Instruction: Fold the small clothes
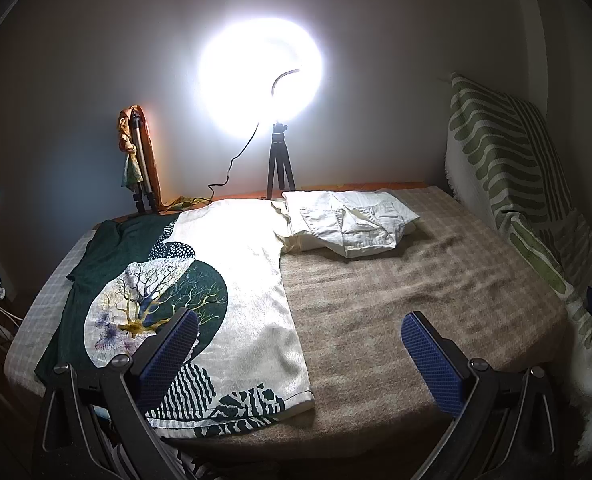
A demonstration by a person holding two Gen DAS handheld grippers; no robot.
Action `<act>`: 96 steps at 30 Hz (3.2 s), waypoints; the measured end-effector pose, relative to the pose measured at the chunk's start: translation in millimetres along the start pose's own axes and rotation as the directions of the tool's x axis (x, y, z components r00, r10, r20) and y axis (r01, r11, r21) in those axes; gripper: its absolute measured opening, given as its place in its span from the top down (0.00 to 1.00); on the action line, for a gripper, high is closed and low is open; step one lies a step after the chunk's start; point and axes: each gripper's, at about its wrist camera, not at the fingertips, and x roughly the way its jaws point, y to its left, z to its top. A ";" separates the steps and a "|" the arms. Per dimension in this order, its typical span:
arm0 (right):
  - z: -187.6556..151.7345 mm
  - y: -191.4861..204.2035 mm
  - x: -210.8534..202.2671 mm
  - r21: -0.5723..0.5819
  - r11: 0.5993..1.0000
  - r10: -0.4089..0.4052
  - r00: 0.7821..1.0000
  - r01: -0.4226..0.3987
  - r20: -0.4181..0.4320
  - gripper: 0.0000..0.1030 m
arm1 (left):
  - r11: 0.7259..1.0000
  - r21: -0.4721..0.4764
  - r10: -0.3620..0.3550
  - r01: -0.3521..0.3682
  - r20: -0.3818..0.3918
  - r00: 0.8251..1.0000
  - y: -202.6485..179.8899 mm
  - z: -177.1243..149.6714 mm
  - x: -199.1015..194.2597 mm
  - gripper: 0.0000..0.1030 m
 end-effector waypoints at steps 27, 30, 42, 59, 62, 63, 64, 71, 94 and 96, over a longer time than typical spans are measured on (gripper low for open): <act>110.1 111.7 27.8 -0.170 0.950 0.269 0.962 -0.260 0.034 0.01 | 0.992 -0.125 -0.027 0.007 -0.156 0.987 102.5 -45.8 76.2 0.14; 131.0 143.0 38.4 -0.200 0.931 0.317 0.948 -0.305 0.027 0.02 | 0.985 -0.166 -0.077 0.043 -0.201 0.977 115.8 -55.3 95.6 0.26; 178.6 273.6 124.9 -0.231 0.848 0.447 0.878 -0.477 -0.171 0.08 | 0.954 -0.244 -0.244 0.176 -0.281 0.928 124.0 -81.9 150.6 0.35; 147.7 481.2 304.9 -0.165 0.760 0.491 0.722 -0.628 -0.487 0.20 | 0.889 -0.281 -0.428 0.361 -0.229 0.875 124.7 -89.4 180.4 0.89; 131.5 510.9 331.8 -0.163 0.771 0.461 0.715 -0.616 -0.525 0.22 | 0.870 -0.290 -0.466 0.399 -0.219 0.857 126.5 -90.0 182.8 0.93; 126.1 519.1 341.7 -0.160 0.772 0.452 0.709 -0.615 -0.541 0.25 | 0.864 -0.290 -0.477 0.410 -0.214 0.853 126.7 -90.0 183.1 0.94; 119.2 528.6 352.9 -0.160 0.775 0.439 0.703 -0.611 -0.559 0.27 | 0.860 -0.290 -0.484 0.419 -0.210 0.849 126.9 -89.8 183.2 0.94; 81.1 580.4 402.4 -0.237 0.791 0.336 0.725 -0.563 -0.602 0.35 | 0.854 -0.263 -0.506 0.450 -0.210 0.837 123.0 -88.7 185.7 0.95; 125.5 542.0 404.6 -0.139 0.769 0.467 0.697 -0.624 -0.544 1.00 | 0.820 -0.295 -0.541 0.490 -0.123 0.832 141.4 -79.3 158.5 0.99; 128.9 535.4 409.4 -0.119 0.781 0.462 0.695 -0.614 -0.551 1.00 | 0.820 -0.297 -0.545 0.490 -0.141 0.826 137.6 -80.4 162.3 0.99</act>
